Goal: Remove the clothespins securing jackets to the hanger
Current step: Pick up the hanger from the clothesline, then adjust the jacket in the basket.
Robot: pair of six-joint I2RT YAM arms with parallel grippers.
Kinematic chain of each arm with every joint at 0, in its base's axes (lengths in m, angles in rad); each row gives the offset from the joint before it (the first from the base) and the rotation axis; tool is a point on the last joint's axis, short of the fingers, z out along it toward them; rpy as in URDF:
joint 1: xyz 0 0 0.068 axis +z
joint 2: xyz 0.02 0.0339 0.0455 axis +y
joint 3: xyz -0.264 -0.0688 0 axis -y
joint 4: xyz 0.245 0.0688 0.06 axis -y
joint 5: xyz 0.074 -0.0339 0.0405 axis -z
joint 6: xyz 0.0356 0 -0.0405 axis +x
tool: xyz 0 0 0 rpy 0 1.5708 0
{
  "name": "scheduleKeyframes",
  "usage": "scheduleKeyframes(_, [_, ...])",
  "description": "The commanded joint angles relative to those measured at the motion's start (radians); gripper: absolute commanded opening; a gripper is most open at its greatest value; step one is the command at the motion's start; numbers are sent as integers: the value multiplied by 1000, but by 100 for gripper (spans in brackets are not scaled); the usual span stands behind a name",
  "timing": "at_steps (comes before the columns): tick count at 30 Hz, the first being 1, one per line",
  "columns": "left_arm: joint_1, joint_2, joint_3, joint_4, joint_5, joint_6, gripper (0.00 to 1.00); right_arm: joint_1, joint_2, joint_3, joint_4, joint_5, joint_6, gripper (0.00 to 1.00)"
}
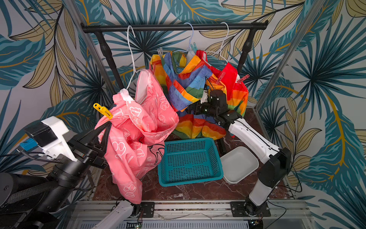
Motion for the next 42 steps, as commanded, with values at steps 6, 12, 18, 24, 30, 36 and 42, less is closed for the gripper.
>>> scheduleKeyframes(6, [-3,76,-20,58,345,-59,0,-105,135,140,-5,-55,110,99])
scheduleKeyframes(12, [-3,116,-83,172,441,-124,0,-172,171,152,-12,-108,126,100])
scheduleKeyframes(18, [-3,191,11,312,453,-149,0,-183,181,144,-17,-148,130,100])
scheduleKeyframes(24, [-3,252,6,416,465,-151,0,-182,95,-18,57,-210,167,100])
scheduleKeyframes(30, [-3,250,-96,517,441,-135,0,-176,-40,-214,117,-281,201,100])
scheduleKeyframes(36, [-3,247,-137,536,416,-98,0,-122,-193,-359,51,-185,180,100])
scheduleKeyframes(42, [-3,263,-118,556,406,-106,0,-104,-287,-381,-94,-86,221,99])
